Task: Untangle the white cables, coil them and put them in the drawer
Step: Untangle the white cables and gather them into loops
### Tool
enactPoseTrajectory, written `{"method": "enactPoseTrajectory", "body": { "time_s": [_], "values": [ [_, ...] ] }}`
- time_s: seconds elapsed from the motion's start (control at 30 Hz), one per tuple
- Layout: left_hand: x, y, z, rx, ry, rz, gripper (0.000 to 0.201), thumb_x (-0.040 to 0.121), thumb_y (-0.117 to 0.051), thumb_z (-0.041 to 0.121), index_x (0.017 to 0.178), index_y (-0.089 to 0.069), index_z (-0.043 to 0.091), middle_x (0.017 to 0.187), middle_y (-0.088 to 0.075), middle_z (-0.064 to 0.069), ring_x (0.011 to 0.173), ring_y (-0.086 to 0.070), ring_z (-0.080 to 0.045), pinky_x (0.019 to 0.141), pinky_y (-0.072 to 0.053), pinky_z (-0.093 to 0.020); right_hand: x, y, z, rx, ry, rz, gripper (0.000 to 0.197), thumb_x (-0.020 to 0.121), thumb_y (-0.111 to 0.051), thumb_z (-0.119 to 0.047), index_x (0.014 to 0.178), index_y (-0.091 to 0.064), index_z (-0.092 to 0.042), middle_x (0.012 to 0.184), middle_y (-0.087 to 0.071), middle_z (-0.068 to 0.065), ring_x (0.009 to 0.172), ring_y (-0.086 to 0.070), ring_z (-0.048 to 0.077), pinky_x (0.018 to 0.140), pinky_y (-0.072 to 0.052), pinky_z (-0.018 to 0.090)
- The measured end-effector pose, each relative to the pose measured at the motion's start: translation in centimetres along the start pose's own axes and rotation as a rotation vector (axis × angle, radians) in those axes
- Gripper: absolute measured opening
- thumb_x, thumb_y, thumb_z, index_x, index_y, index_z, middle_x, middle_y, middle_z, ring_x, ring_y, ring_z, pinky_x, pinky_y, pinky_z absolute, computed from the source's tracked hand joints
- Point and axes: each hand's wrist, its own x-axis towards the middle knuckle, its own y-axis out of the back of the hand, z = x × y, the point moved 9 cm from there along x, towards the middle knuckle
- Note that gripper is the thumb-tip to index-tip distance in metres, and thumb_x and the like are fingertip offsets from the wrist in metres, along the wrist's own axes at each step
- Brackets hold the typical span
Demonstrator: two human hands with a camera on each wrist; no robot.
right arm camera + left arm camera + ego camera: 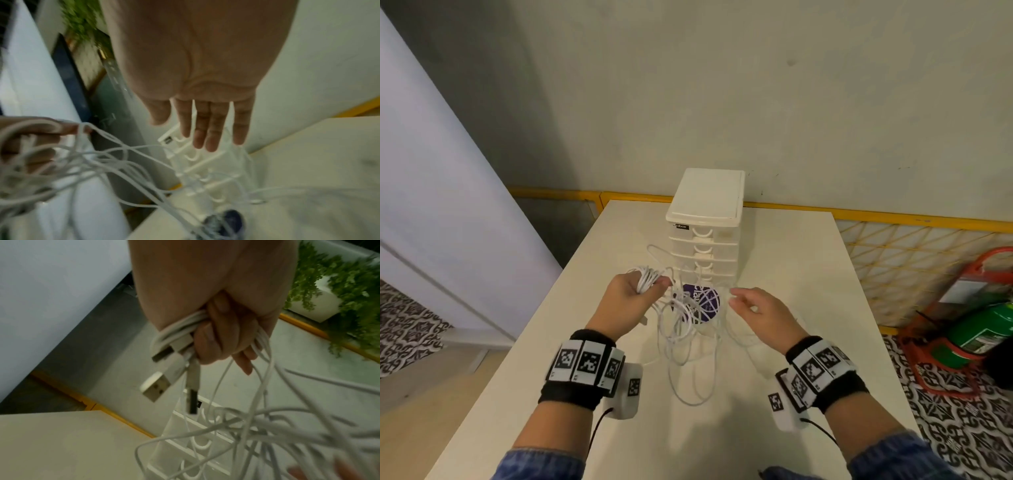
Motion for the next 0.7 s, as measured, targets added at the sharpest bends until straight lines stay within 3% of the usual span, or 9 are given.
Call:
{"method": "enactPoseTrajectory", "body": {
  "time_s": [0.07, 0.13, 0.2, 0.27, 0.37, 0.47, 0.57, 0.63, 0.7],
  "values": [
    [-0.1, -1.0, 0.8, 0.026, -0.041, -0.091, 0.019, 0.089, -0.065, 0.018, 0.089, -0.071, -0.001, 0.055, -0.056, 0.005, 0.047, -0.052, -0.004, 0.042, -0.047, -0.024, 0.2, -2.1, -4.0, 0.197, 0.065, -0.088, 0.045, 0.085, -0.054, -0.053, 0.112, -0.066, -0.019, 0.111, -0.066, 0.002, 0.100, -0.061, 0.013, 0.091, -0.046, 0.026],
    [-0.2, -1.7, 1.4, 0.046, -0.105, -0.194, 0.009, 0.088, -0.063, 0.005, 0.088, -0.071, 0.001, 0.059, -0.059, 0.005, 0.049, -0.054, -0.002, 0.046, -0.049, -0.027, 0.8, -4.9, -5.7, 0.192, 0.065, -0.167, 0.064, 0.073, -0.050, -0.072, 0.100, -0.068, -0.017, 0.097, -0.069, 0.002, 0.089, -0.064, 0.015, 0.085, -0.048, 0.031],
    [-0.4, -1.6, 2.0, 0.081, -0.165, -0.257, 0.012, 0.087, -0.061, -0.003, 0.086, -0.071, 0.003, 0.062, -0.057, 0.004, 0.050, -0.053, -0.003, 0.048, -0.047, -0.027, 1.4, -6.5, -5.8, 0.214, 0.030, -0.179, 0.053, 0.075, -0.056, -0.065, 0.081, -0.065, -0.014, 0.075, -0.062, -0.002, 0.071, -0.057, 0.011, 0.073, -0.043, 0.029],
    [-0.2, -0.8, 1.8, 0.107, -0.141, -0.274, 0.019, 0.087, -0.061, -0.002, 0.089, -0.074, 0.011, 0.062, -0.056, 0.004, 0.049, -0.052, -0.005, 0.043, -0.048, -0.026, 1.7, -6.9, -5.3, 0.270, -0.012, -0.159, 0.035, 0.084, -0.063, -0.040, 0.077, -0.063, -0.005, 0.070, -0.058, 0.004, 0.066, -0.052, 0.012, 0.068, -0.041, 0.030],
    [0.7, 2.3, 1.5, 0.054, -0.111, -0.147, 0.029, 0.089, -0.061, 0.001, 0.080, -0.070, 0.027, 0.056, -0.056, 0.003, 0.041, -0.051, -0.006, 0.038, -0.045, -0.020, 1.7, -5.8, -3.7, 0.372, -0.108, -0.043, 0.019, 0.090, -0.058, -0.021, 0.086, -0.066, -0.003, 0.080, -0.066, 0.009, 0.070, -0.059, 0.015, 0.066, -0.045, 0.024],
    [2.1, 5.5, 1.2, -0.014, -0.116, -0.027, 0.025, 0.092, -0.059, 0.008, 0.095, -0.070, 0.031, 0.053, -0.052, 0.008, 0.039, -0.045, -0.006, 0.044, -0.053, -0.028, 1.7, -3.3, 0.1, 0.513, -0.295, 0.168, 0.017, 0.094, -0.051, -0.017, 0.087, -0.059, -0.004, 0.084, -0.067, 0.007, 0.064, -0.064, 0.015, 0.055, -0.047, 0.022],
    [3.0, 8.2, 0.3, -0.088, -0.102, 0.081, 0.018, 0.093, -0.057, 0.017, 0.101, -0.072, 0.024, 0.069, -0.054, -0.003, 0.050, -0.047, -0.009, 0.051, -0.055, -0.036, 1.1, -0.5, 5.2, 0.605, -0.442, 0.367, 0.016, 0.097, -0.044, -0.016, 0.084, -0.051, -0.007, 0.081, -0.064, 0.009, 0.047, -0.062, 0.015, 0.045, -0.043, 0.024],
    [3.3, 10.1, -0.2, -0.150, -0.090, 0.175, 0.017, 0.094, -0.056, 0.019, 0.104, -0.071, 0.018, 0.080, -0.055, -0.013, 0.059, -0.051, -0.018, 0.045, -0.055, -0.028, 0.0, 1.2, 8.5, 0.621, -0.526, 0.477, 0.015, 0.098, -0.042, -0.015, 0.089, -0.050, -0.005, 0.078, -0.063, 0.010, 0.039, -0.059, 0.013, 0.040, -0.043, 0.022],
    [3.5, 11.6, -0.7, -0.189, -0.066, 0.262, 0.015, 0.094, -0.056, 0.018, 0.102, -0.069, 0.014, 0.076, -0.054, -0.011, 0.062, -0.051, -0.021, 0.043, -0.052, -0.023, -1.4, 2.3, 11.2, 0.606, -0.617, 0.527, 0.015, 0.098, -0.042, -0.015, 0.096, -0.051, -0.002, 0.075, -0.062, 0.010, 0.038, -0.059, 0.016, 0.040, -0.044, 0.023]
  ]
}}
